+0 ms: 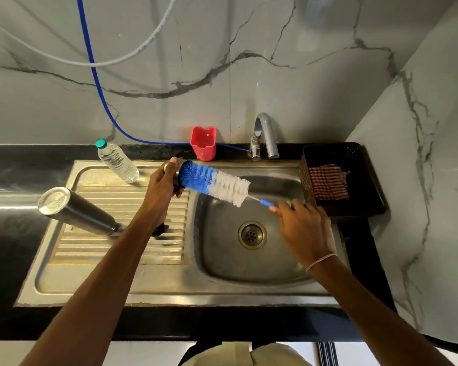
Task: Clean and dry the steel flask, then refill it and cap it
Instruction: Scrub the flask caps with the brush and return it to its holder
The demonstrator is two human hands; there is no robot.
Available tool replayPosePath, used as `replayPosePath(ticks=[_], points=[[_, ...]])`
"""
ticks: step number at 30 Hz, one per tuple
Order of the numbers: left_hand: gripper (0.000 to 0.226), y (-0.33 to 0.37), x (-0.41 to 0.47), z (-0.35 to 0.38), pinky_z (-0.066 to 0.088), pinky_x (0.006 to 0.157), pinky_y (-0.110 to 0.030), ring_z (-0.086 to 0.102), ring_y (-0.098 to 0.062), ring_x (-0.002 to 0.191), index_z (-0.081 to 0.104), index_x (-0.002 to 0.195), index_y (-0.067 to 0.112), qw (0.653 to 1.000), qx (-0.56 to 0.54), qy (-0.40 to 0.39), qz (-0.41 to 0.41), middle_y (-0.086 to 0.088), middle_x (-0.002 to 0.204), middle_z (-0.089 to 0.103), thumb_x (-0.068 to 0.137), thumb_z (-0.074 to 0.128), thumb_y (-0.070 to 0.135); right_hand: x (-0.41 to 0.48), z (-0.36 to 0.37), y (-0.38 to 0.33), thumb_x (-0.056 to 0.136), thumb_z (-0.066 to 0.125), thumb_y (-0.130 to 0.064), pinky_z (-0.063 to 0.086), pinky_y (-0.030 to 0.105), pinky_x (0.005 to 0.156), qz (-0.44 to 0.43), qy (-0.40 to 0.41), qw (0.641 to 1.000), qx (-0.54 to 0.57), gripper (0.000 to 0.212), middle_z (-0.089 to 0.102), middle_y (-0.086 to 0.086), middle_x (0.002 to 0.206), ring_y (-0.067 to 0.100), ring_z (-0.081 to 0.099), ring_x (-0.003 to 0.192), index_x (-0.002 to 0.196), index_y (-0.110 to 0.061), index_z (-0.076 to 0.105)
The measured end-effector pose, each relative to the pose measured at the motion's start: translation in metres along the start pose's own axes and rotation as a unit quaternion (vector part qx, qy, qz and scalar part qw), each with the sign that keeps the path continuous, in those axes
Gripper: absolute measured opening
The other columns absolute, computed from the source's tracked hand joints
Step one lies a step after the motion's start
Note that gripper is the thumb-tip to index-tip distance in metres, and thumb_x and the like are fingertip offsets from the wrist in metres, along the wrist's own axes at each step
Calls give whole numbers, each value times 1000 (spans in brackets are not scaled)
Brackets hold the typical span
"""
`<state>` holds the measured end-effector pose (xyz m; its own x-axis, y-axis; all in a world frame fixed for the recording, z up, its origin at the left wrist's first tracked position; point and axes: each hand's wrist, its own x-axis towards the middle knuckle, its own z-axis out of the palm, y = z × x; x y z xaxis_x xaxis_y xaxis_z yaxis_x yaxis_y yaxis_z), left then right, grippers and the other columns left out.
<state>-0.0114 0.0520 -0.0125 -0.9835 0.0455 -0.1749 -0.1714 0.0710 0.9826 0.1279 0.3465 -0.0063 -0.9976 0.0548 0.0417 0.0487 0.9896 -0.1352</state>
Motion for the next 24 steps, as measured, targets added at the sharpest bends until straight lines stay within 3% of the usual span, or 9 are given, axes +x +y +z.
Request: replayPosePath(ticks=[3,5,7,10,13,16,19,22,24], points=[[54,2,-3,4,40,53,-26,46,-14,61,66,119,3,1000,9,0,7,-15,82,48,108,42,50,0,-6,-5,110,25,-37,31,25,47,-30,4,999,-34,45,48,-5,58,15,42,45,90,-17,61],[50,0,-5,4,38,53,-26,44,-14,61,68,114,4,999,25,-12,17,-16,82,50,108,42,47,7,-9,-5,109,29,-44,32,29,49,25,-125,982,141,50,45,-6,56,14,44,49,80,-17,60],[49,-2,-6,2,37,54,-28,44,-15,64,68,112,6,999,33,-16,12,-14,82,52,108,43,48,11,-7,-6,106,35,-50,30,27,48,97,-261,903,329,54,42,-7,51,8,39,44,64,-20,51],[52,-3,-5,3,37,54,-26,43,-13,62,65,114,1,1000,26,1,0,-10,76,50,109,42,47,3,4,-5,105,27,-53,39,27,48,0,-106,990,93,51,47,-6,57,13,49,50,72,-22,51],[60,-3,-6,6,37,52,-24,43,-11,59,57,115,-10,1000,15,13,5,-5,71,48,108,43,48,-8,5,-10,108,20,-44,48,30,49,-38,-26,998,-52,47,56,-1,70,17,55,53,94,-18,57],[56,-4,-4,9,35,51,-24,41,-10,58,59,109,-6,1000,22,16,1,-6,72,47,108,45,47,-4,7,-12,108,30,-43,38,28,54,-54,-156,974,156,46,52,-4,61,16,48,53,83,-21,61],[50,-7,-5,7,33,51,-24,40,-11,60,67,110,3,1000,21,10,-10,-9,75,48,108,44,47,4,-1,-9,105,44,-43,31,21,50,0,-301,874,380,51,43,-8,50,5,38,43,63,-16,50],[59,-8,-8,5,32,50,-24,37,-13,59,61,111,-7,1000,18,8,1,-8,71,44,108,43,48,5,3,2,107,36,-46,32,23,51,-22,-99,986,133,48,47,-10,55,9,46,50,70,-22,53],[66,-10,-9,5,33,50,-24,37,-13,58,56,110,-12,1000,13,16,-4,-8,70,43,107,44,52,-3,5,5,107,31,-43,36,29,54,-33,10,998,-45,44,51,-5,60,17,50,52,79,-21,56]])
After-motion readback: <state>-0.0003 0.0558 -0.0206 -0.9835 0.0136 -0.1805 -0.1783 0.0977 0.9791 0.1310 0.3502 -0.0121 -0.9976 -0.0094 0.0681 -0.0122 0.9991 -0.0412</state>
